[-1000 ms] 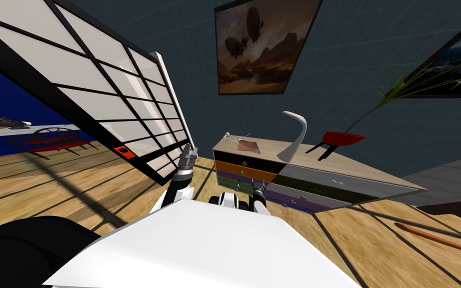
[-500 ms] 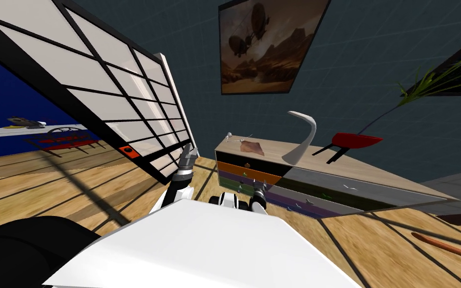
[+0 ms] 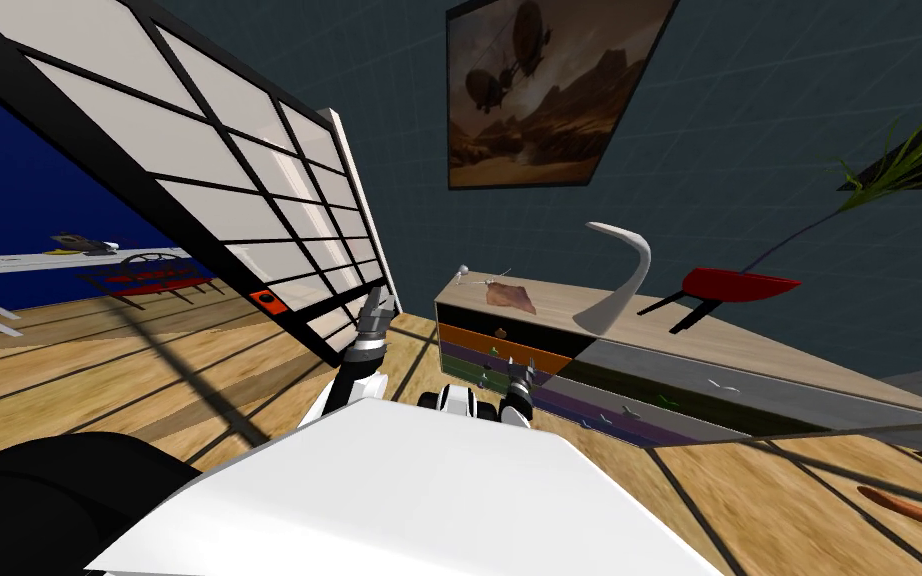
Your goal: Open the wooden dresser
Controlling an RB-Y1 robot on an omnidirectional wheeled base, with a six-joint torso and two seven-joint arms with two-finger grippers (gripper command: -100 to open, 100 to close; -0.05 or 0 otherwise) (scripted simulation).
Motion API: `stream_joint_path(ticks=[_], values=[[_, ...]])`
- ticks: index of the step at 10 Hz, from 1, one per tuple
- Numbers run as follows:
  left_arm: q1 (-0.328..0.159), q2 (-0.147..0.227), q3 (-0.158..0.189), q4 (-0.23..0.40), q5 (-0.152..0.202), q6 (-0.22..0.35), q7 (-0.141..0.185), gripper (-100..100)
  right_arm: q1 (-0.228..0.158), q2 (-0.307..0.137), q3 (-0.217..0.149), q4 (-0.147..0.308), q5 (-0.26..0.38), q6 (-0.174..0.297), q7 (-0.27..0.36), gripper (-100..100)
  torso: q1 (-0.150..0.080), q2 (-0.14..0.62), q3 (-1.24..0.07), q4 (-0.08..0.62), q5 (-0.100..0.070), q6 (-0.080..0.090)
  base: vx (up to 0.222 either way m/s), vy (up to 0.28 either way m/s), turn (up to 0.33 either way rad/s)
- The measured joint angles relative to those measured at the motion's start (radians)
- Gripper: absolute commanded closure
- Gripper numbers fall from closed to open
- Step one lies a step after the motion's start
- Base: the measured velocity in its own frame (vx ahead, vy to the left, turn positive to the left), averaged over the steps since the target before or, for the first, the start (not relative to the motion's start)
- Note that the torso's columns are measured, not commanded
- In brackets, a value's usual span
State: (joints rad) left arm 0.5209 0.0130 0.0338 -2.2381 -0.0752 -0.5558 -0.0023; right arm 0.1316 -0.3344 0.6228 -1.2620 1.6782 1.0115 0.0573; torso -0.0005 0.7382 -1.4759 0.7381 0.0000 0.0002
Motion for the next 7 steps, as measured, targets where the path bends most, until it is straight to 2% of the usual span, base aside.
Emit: stream_joint_path(ticks=[2, 7], values=[[0.0, 0.0, 0.0, 0.0, 0.0, 0.0, 0.0, 0, -0.026, -0.001, 0.031, 0.058, 0.062, 0.058, -0.001, -100, 0.002, 0.0, 0.0, 0.0, 0.0, 0.0, 0.013, 0.052, 0.063], [0.0, 0.0, 0.0, 0.0, 0.0, 0.0, 0.0, 0, -0.068, -0.012, 0.084, 0.148, 0.177, 0.184, 0.004, -100, 0.0, 0.0, 0.0, 0.0, 0.0, 0.0, 0.002, 0.045, 0.058]])
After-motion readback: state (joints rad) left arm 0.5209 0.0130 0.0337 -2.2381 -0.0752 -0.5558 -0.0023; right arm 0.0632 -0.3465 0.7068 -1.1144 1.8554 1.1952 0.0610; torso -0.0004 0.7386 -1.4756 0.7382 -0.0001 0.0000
